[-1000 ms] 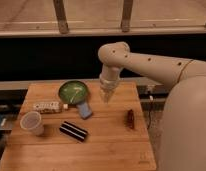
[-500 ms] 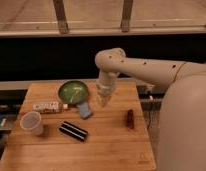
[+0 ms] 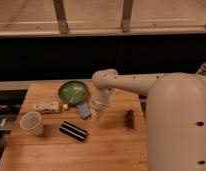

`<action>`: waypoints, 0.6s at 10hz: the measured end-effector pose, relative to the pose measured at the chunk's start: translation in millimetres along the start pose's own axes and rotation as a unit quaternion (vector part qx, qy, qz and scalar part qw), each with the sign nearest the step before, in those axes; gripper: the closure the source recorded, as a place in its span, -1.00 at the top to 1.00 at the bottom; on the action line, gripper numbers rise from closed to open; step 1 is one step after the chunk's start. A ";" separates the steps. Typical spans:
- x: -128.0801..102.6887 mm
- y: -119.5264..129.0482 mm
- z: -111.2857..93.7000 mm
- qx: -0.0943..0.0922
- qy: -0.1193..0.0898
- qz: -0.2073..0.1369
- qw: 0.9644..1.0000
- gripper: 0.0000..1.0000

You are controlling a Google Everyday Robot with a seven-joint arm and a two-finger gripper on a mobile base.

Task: Push the eraser across the table

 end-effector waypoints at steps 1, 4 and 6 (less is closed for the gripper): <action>-9.8 12.7 17.1 -0.014 0.007 -0.008 1.000 -1.00; -13.8 29.5 33.5 -0.042 0.015 -0.021 0.999 -1.00; -12.5 46.6 42.2 -0.053 0.022 -0.037 0.998 -1.00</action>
